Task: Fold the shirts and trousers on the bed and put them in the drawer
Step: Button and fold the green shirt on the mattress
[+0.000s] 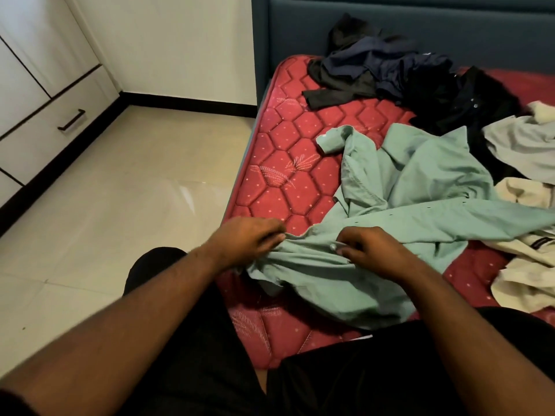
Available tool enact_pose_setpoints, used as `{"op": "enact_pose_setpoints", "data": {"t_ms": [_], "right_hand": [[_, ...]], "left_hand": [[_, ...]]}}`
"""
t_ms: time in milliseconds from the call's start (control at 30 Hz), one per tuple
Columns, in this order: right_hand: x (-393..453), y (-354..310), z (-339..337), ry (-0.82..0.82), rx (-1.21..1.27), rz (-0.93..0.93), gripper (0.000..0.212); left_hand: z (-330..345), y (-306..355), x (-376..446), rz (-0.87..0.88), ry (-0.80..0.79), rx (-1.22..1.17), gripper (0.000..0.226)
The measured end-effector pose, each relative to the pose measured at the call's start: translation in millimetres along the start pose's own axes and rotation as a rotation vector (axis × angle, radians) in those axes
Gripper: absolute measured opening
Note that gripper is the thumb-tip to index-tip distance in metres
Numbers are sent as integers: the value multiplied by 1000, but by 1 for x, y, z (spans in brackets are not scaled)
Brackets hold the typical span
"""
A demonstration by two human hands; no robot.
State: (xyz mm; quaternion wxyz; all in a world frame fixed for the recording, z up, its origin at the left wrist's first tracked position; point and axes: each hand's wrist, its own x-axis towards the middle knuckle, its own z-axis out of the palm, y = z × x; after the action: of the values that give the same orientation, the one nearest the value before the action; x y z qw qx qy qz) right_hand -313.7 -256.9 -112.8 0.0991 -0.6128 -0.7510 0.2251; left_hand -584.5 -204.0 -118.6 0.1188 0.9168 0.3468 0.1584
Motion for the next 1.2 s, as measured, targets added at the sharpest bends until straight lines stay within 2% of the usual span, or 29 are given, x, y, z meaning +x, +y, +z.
{"op": "enact_pose_setpoints", "data": {"t_ms": [67,167,267,333,400,533,600,667,700,733,833,900,1000,1100,1167,1200], "right_hand": [[-2,-7,2,94,207,-15,12],[-3,-18,14,95,380,-8,7],[-4,-13,19,105,450,42,20],[-3,-9,16,72,450,62,20],[-1,-6,15,33,438,53,12],[4,1,23,12,386,92,19],[3,1,28,25,340,95,17],[2,-3,31,92,193,15,14],[1,-4,33,125,137,-39,15],[1,-5,34,146,112,-84,15],[3,-3,37,161,86,-162,13],[5,-2,39,163,68,-200,9],[6,-1,42,181,65,-194,14],[5,0,47,191,93,-176,18],[2,-3,48,234,108,-179,17],[1,-5,47,259,123,-174,14]], "left_hand": [[-6,-17,-9,-48,5,-20,52],[1,-22,-22,-123,27,-102,50],[9,-23,-33,-245,-58,-138,44],[8,-26,-35,-288,-199,-249,30],[7,-27,-37,-282,-319,-342,29],[6,-31,-37,-275,-361,-378,15],[1,-32,-32,-304,-412,-378,17],[-9,-28,-23,-361,-483,-381,23],[-12,-22,-17,-397,-457,-389,26],[-13,-13,-11,-446,-357,-416,27],[-1,26,6,-551,73,-500,22],[20,49,13,-555,79,-437,25],[45,60,16,-606,45,-333,36],[50,58,16,-747,119,-491,46],[51,53,18,-828,116,-646,28],[49,50,19,-869,119,-721,27]]}}
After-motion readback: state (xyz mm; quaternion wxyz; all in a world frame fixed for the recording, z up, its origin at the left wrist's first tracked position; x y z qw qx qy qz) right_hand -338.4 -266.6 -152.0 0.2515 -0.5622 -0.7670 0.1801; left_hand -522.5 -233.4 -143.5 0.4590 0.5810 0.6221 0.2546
